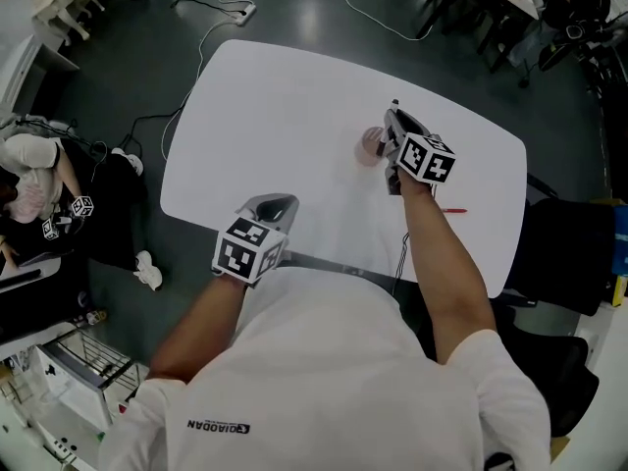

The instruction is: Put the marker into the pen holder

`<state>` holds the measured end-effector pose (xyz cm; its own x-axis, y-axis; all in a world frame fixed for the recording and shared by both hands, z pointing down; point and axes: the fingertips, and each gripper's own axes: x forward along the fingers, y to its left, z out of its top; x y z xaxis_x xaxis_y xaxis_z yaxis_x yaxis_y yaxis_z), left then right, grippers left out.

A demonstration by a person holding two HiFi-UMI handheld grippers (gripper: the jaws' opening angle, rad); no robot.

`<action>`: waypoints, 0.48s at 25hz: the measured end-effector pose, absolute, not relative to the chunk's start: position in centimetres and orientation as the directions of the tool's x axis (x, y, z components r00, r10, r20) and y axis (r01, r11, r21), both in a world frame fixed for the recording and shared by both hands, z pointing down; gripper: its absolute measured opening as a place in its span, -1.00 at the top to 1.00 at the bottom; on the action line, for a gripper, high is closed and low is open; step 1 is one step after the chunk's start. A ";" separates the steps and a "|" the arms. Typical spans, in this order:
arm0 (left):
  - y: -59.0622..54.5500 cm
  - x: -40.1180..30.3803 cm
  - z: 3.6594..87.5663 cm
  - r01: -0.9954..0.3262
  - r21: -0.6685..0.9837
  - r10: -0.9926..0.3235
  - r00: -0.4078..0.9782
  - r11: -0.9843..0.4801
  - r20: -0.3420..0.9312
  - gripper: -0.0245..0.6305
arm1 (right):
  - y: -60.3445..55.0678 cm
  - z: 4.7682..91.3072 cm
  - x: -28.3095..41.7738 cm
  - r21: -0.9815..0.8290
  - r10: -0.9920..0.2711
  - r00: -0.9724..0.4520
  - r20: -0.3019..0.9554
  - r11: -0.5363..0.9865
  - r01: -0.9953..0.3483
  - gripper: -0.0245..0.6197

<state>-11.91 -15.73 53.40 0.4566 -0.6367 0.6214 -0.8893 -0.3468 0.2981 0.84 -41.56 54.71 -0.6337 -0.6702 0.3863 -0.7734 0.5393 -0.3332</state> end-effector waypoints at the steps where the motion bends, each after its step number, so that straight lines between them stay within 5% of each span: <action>1: -15.6 -11.9 53.4 -0.891 0.298 -0.638 0.453 -0.342 0.622 0.85 | -41.6 55.1 0.7 -0.329 -0.667 -0.634 0.391 0.542 -0.773 0.66; 12: -14.9 -12.2 53.8 -0.896 0.302 -0.633 0.445 -0.327 0.634 0.85 | -39.0 59.3 0.0 -0.250 -0.588 -0.641 0.493 0.610 -0.752 0.65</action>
